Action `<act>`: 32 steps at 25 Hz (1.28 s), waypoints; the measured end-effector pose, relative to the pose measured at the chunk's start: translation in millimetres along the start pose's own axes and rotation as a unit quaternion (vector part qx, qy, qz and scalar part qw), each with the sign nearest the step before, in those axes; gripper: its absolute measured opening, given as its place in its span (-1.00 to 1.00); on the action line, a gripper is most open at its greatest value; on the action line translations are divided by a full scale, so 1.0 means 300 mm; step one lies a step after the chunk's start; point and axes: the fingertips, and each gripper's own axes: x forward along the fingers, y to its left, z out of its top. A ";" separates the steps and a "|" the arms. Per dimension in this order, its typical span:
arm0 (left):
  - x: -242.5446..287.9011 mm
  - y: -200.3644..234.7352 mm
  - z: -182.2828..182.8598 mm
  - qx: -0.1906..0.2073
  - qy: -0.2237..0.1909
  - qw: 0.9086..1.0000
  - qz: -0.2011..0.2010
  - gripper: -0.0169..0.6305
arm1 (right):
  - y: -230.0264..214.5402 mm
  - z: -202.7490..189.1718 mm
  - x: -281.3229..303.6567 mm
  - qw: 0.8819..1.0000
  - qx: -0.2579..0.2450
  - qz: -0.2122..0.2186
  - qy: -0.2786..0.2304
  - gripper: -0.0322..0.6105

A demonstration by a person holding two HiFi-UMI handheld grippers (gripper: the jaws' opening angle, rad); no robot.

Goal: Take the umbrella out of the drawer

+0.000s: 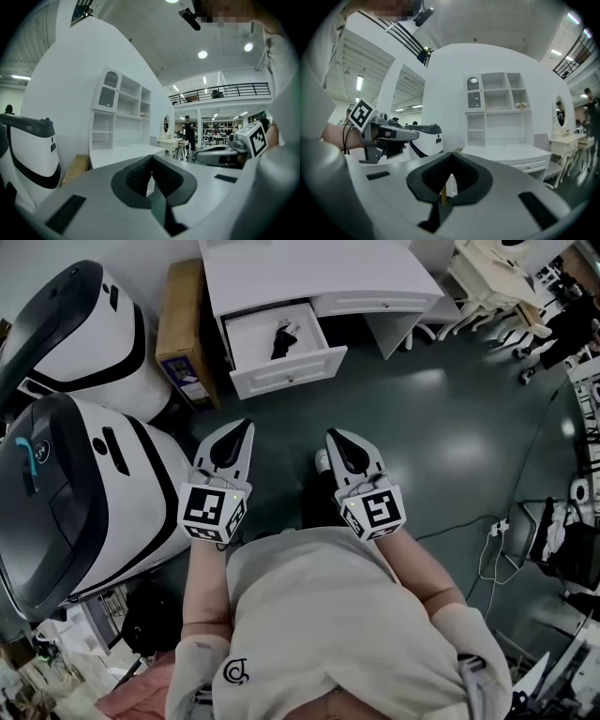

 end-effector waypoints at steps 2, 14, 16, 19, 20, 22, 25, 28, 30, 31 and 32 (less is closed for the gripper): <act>0.081 0.020 0.004 -0.003 0.005 1.000 0.006 -0.91 | -0.070 0.002 0.060 1.000 0.000 0.009 0.000 -0.88; 0.661 0.184 0.026 -0.025 0.047 0.997 0.057 -0.91 | -0.562 -0.016 0.499 0.997 0.025 0.066 0.036 -0.88; 0.754 0.212 0.019 -0.030 0.054 0.996 0.067 -0.91 | -0.626 -0.029 0.569 0.995 0.027 0.081 0.042 -0.88; 0.870 0.244 0.000 -0.036 0.063 0.994 0.081 -0.91 | -0.708 -0.063 0.660 0.993 0.033 0.101 0.054 -0.88; 0.903 0.253 -0.007 -0.038 0.064 0.994 0.085 -0.91 | -0.733 -0.072 0.689 0.992 0.034 0.107 0.058 -0.88; 0.962 0.271 -0.021 -0.036 0.068 0.993 0.089 -0.91 | -0.775 -0.082 0.746 0.990 0.031 0.119 0.063 -0.88; 1.025 0.294 -0.057 -0.021 0.085 0.992 0.088 -0.91 | -0.820 -0.097 0.824 0.989 0.018 0.130 0.068 -0.88; 1.071 0.328 -0.109 -0.020 0.103 0.991 0.089 -0.91 | -0.852 -0.149 0.881 0.987 0.023 0.131 0.085 -0.88; 1.101 0.372 -0.147 -0.027 0.113 0.989 0.095 -0.91 | -0.863 -0.179 0.925 0.986 0.028 0.132 0.096 -0.88; 1.117 0.395 -0.169 -0.029 0.120 0.988 0.095 -0.91 | -0.864 -0.193 0.948 0.985 0.030 0.132 0.103 -0.88; 1.129 0.414 -0.196 -0.029 0.130 0.987 0.094 -0.91 | -0.861 -0.208 0.967 0.985 0.032 0.132 0.110 -0.88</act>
